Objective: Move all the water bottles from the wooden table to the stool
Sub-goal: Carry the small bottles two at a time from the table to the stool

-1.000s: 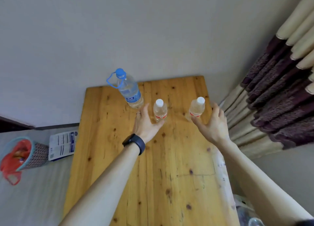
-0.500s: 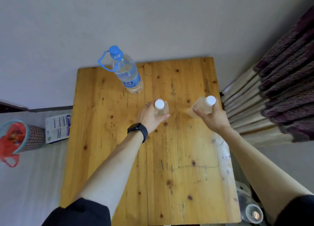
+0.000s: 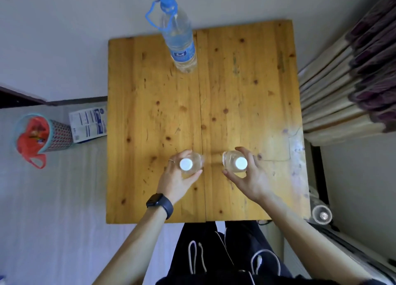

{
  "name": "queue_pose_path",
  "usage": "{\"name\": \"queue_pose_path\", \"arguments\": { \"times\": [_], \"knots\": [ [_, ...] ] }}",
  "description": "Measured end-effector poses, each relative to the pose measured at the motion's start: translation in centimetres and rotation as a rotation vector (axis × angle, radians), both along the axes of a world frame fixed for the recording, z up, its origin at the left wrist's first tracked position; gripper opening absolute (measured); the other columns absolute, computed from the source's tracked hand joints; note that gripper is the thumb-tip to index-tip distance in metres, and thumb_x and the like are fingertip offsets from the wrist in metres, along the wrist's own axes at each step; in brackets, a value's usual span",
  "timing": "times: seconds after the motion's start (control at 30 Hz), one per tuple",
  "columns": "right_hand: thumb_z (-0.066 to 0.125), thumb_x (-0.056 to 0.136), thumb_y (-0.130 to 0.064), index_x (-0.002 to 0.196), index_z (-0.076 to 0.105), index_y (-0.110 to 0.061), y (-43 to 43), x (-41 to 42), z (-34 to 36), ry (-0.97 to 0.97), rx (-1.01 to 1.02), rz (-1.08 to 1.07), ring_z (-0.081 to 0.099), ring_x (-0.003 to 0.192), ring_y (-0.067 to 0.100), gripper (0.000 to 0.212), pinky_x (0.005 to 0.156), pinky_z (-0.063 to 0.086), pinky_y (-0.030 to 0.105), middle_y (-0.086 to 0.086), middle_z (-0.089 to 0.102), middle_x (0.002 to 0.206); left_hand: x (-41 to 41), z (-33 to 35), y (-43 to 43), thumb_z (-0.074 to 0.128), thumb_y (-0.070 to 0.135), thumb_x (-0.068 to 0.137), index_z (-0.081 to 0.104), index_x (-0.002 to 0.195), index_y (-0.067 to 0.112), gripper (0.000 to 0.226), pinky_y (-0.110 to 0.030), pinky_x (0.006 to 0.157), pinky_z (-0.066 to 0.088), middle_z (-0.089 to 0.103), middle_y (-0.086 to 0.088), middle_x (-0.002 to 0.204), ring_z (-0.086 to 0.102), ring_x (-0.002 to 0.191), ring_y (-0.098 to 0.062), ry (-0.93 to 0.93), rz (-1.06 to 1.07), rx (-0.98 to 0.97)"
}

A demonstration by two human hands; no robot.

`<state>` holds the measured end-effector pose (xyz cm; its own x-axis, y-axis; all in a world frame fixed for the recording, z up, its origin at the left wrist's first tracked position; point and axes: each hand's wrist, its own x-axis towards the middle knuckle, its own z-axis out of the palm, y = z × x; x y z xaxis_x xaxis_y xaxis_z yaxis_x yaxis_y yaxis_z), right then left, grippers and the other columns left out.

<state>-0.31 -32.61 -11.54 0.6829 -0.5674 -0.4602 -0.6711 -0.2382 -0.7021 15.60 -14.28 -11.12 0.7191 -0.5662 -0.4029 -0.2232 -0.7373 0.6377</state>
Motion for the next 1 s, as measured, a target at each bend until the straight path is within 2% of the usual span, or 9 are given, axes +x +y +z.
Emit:
{"name": "queue_pose_path", "arguments": {
  "times": [0.1, 0.2, 0.3, 0.4, 0.47, 0.57, 0.67, 0.87, 1.0],
  "knots": [
    [0.077, 0.075, -0.059, 0.148, 0.019, -0.050, 2.4, -0.6, -0.3, -0.036, 0.021, -0.034, 0.049, 0.130, 0.020, 0.093, 0.088, 0.046, 0.030, -0.005, 0.041, 0.147, -1.4, -0.1, 1.1, 0.078, 0.050, 0.077, 0.039, 0.137, 0.046, 0.071, -0.029, 0.082, 0.051, 0.048, 0.013, 0.139, 0.050, 0.123, -0.010, -0.003, 0.040, -0.028],
    [0.083, 0.066, -0.060, 0.154, 0.010, -0.045, 3.1, -0.2, -0.4, -0.096, 0.014, -0.107, 0.023, 0.148, 0.013, 0.115, 0.105, 0.034, 0.030, -0.004, 0.013, 0.165, -1.6, 0.0, 0.5, 0.085, 0.055, 0.066, 0.020, 0.147, 0.047, 0.105, -0.029, 0.085, 0.051, 0.032, 0.012, 0.153, 0.041, 0.130, -0.005, 0.044, 0.070, -0.056],
    [0.087, 0.066, -0.052, 0.152, 0.019, -0.041, 3.2, 1.0, -0.2, -0.124, 0.064, -0.160, 0.024, 0.147, 0.009, 0.110, 0.109, 0.029, 0.027, -0.006, 0.020, 0.163, -1.3, -0.3, -0.2, 0.089, 0.053, 0.060, 0.013, 0.148, 0.050, 0.116, -0.029, 0.092, 0.048, 0.029, 0.013, 0.155, 0.038, 0.135, -0.005, 0.060, 0.122, -0.076],
    [0.088, 0.066, -0.051, 0.138, 0.035, -0.047, 3.2, 1.7, -0.4, -0.074, 0.098, -0.180, 0.055, 0.120, 0.009, 0.089, 0.098, 0.048, 0.029, -0.021, 0.056, 0.131, -1.1, -1.1, -0.4, 0.088, 0.052, 0.062, 0.027, 0.138, 0.056, 0.097, -0.039, 0.090, 0.055, 0.057, 0.017, 0.128, 0.056, 0.118, -0.008, 0.053, 0.202, -0.078],
    [0.088, 0.066, -0.048, 0.130, 0.040, -0.048, 3.3, 1.7, -0.6, -0.059, 0.087, -0.208, 0.060, 0.108, 0.007, 0.081, 0.090, 0.053, 0.031, -0.024, 0.059, 0.115, -1.4, -1.8, -0.3, 0.086, 0.053, 0.063, 0.037, 0.132, 0.051, 0.085, -0.041, 0.086, 0.056, 0.062, 0.018, 0.123, 0.061, 0.111, -0.007, 0.001, 0.226, -0.079],
    [0.088, 0.066, -0.042, 0.130, 0.042, -0.044, 3.5, 1.3, -1.2, -0.049, 0.058, -0.261, 0.061, 0.106, 0.008, 0.079, 0.084, 0.057, 0.034, -0.023, 0.058, 0.119, -1.8, -2.9, -0.2, 0.088, 0.045, 0.064, 0.045, 0.119, 0.042, 0.070, -0.038, 0.082, 0.057, 0.060, 0.014, 0.132, 0.064, 0.106, -0.011, -0.039, 0.236, -0.116],
    [0.085, 0.066, -0.032, 0.123, 0.044, -0.044, 3.5, 1.2, -1.2, -0.025, 0.074, -0.273, 0.064, 0.096, 0.008, 0.071, 0.074, 0.059, 0.036, -0.020, 0.061, 0.113, -1.8, -2.8, -0.4, 0.086, 0.047, 0.064, 0.044, 0.113, 0.043, 0.064, -0.037, 0.070, 0.058, 0.067, 0.016, 0.104, 0.066, 0.089, -0.013, -0.041, 0.238, -0.083],
    [0.082, 0.067, -0.024, 0.109, 0.044, -0.043, 3.3, 1.9, 0.1, 0.016, 0.078, -0.264, 0.063, 0.080, 0.005, 0.060, 0.053, 0.045, 0.010, -0.016, 0.063, 0.095, -0.3, -1.8, -0.7, 0.079, 0.056, 0.065, 0.041, 0.107, 0.043, 0.058, -0.036, 0.068, 0.057, 0.065, 0.018, 0.090, 0.065, 0.080, -0.010, 0.015, 0.187, 0.020],
    [0.081, 0.064, -0.026, 0.104, 0.047, -0.042, 3.8, 1.2, 2.7, -0.039, 0.104, -0.377, 0.067, 0.078, 0.012, 0.055, 0.058, 0.057, 0.028, -0.008, 0.067, 0.090, 0.7, 0.1, -0.2, 0.079, 0.054, 0.067, 0.052, 0.105, 0.034, 0.051, -0.016, 0.054, 0.046, 0.067, 0.021, 0.080, 0.064, 0.071, 0.002, 0.021, 0.135, 0.016]
  ]
}}
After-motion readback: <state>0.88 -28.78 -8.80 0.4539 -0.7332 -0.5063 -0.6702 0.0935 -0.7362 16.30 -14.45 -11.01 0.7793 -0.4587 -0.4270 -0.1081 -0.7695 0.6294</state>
